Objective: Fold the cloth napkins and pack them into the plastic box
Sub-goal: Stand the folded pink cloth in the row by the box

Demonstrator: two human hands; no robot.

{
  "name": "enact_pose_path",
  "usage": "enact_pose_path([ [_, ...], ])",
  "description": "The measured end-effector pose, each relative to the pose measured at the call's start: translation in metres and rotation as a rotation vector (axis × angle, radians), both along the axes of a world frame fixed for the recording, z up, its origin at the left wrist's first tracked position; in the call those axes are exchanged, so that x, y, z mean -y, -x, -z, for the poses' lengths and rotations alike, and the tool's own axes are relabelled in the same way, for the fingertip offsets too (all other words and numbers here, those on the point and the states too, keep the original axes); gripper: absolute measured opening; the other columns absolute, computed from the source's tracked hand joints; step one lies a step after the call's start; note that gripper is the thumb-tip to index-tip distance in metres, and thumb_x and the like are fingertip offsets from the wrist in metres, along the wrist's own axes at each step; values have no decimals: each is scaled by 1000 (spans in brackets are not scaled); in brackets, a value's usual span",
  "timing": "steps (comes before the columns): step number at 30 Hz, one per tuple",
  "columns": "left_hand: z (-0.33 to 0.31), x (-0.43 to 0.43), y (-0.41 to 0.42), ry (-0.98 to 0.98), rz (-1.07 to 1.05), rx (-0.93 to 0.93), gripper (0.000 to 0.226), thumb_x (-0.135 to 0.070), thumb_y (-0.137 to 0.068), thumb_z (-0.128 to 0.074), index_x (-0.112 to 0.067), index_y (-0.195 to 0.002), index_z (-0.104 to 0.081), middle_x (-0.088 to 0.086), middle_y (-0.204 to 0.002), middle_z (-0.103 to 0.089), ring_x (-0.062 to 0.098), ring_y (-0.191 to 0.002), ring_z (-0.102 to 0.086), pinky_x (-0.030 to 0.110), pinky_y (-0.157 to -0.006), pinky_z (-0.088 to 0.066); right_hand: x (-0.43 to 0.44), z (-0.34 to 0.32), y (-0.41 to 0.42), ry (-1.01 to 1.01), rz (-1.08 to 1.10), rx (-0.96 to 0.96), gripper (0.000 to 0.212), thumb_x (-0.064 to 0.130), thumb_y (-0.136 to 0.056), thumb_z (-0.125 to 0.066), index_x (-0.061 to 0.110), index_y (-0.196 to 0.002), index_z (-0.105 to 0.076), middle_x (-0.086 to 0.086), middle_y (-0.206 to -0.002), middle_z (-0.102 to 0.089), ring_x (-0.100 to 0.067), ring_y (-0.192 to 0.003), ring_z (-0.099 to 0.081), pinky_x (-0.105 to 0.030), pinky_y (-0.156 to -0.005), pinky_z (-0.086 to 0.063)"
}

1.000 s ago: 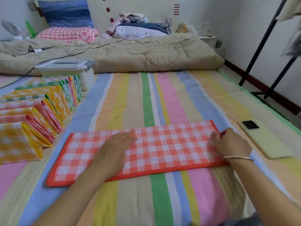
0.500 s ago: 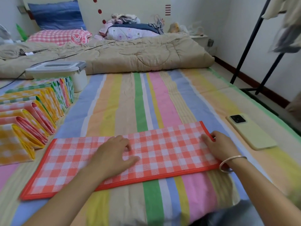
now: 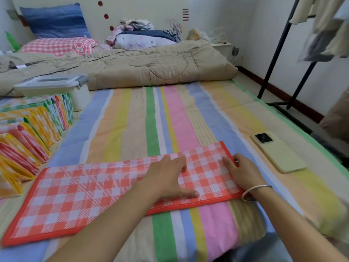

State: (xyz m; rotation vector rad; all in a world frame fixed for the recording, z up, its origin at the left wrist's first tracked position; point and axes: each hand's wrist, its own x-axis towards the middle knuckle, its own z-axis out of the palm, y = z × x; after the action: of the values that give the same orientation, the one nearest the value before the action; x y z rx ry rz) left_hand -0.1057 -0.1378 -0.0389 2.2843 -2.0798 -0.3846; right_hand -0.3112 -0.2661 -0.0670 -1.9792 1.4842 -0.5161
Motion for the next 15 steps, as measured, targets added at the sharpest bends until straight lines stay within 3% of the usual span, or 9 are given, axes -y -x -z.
enact_pose_path([
  [4, -2, -2, 1, -23, -3, -27, 82, -87, -59, -66, -32, -115, -42, -16, -106, -46, 14, -106, -45, 34, -73, -35, 1, -8, 0, -15, -23, 77, 38, 45, -98, -47, 13, -79, -55, -2, -75, -60, -20, -71, -57, -30, -59, -39],
  [7, 0, -1, 1, -32, 13, -19, 94, -88, -57, -66, -29, -125, -38, -15, -118, -51, 15, -108, -44, 34, -75, -37, 3, -25, -1, -81, -37, 170, 36, 41, -97, -52, 9, -86, -62, -1, -78, -63, -16, -71, -56, -25, -60, -40],
  [11, 5, 2, 2, -38, 12, -1, 110, -89, -56, -65, -26, -140, -32, -10, -129, -50, 18, -114, -43, 36, -82, -40, -3, -55, -6, -423, -155, 450, 38, 42, -95, -56, 5, -99, -66, -7, -87, -69, -20, -73, -65, -30, -67, -50],
  [13, 5, 3, 2, -17, 15, 0, 112, -88, -56, -66, -26, -143, -31, -10, -134, -49, 18, -116, -43, 36, -84, -41, -8, -63, -12, -524, -225, 537, 42, 44, -93, -57, 5, -106, -66, -8, -91, -67, -22, -76, -64, -33, -66, -47],
  [15, 5, 2, 2, 16, 21, -7, 110, -87, -57, -67, -26, -143, -34, -10, -142, -45, 18, -122, -43, 37, -91, -42, -14, -66, -22, -538, -260, 611, 41, 50, -86, -61, 11, -100, -65, -8, -87, -61, -24, -75, -58, -33, -65, -41],
])
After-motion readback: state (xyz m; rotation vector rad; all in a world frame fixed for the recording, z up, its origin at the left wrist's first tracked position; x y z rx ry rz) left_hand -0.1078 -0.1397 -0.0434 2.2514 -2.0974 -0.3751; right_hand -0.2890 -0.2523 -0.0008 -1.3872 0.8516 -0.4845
